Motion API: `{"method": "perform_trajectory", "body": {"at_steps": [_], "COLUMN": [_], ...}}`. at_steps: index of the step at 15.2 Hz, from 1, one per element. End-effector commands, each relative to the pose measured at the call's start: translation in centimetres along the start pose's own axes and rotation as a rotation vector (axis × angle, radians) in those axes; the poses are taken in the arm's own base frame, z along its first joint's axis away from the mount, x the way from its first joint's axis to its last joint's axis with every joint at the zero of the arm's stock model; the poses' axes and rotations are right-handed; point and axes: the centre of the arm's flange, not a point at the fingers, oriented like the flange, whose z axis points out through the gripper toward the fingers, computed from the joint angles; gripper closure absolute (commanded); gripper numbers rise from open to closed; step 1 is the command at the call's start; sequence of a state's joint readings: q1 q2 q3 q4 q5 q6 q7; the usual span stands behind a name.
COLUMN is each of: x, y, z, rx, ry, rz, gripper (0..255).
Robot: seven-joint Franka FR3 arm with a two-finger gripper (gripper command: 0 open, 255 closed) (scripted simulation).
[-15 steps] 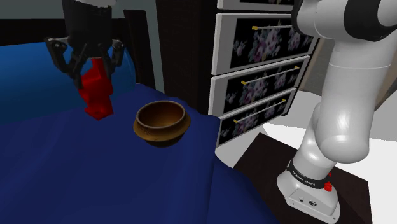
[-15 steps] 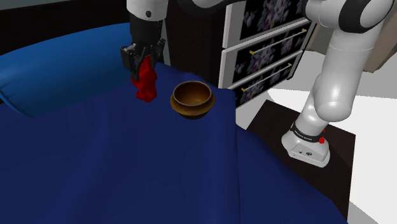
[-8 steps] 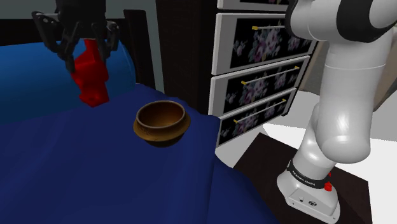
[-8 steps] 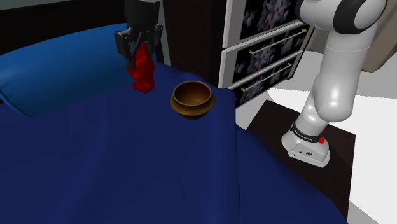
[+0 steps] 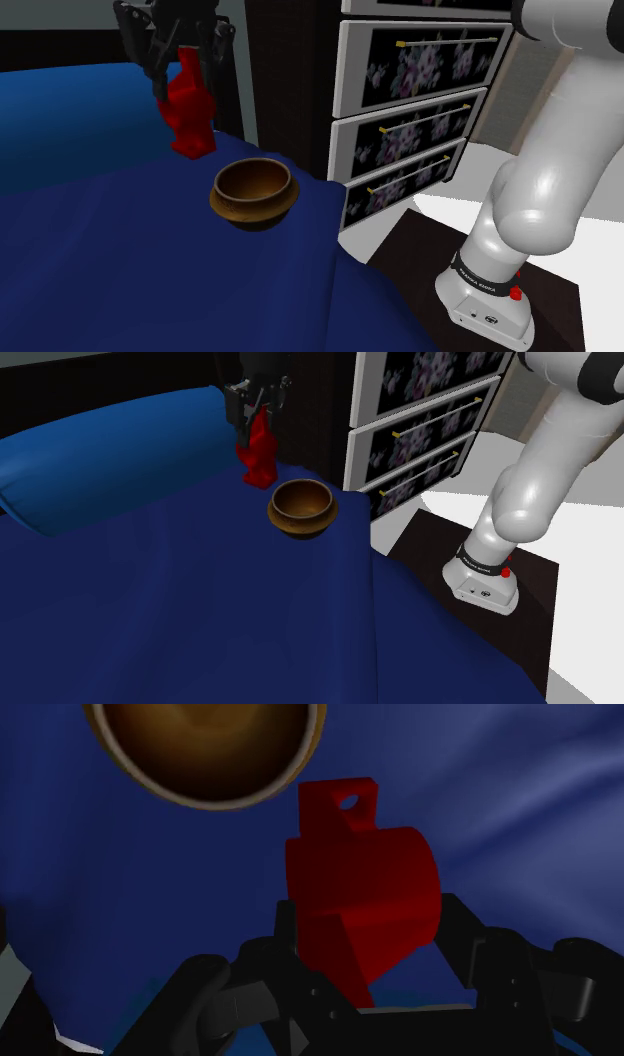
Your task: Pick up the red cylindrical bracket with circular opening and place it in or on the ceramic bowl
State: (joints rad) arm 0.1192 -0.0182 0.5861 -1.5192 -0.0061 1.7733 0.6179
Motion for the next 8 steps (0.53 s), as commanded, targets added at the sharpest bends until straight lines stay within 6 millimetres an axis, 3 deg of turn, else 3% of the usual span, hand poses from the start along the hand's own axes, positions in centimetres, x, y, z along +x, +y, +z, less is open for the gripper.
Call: {"method": "perform_trajectory", "body": {"at_steps": [1, 6, 8], "x": [-1.9, -6.4, -6.6], "y": [1.8, 6.1, 6.2], "z": [-0.6, -2.6, -1.6], "rx": [0.002, 0.002, 0.002], "ry": [0.0, 0.0, 0.0], "rz": [0.002, 0.002, 0.002], "gripper": [255, 255, 255]}}
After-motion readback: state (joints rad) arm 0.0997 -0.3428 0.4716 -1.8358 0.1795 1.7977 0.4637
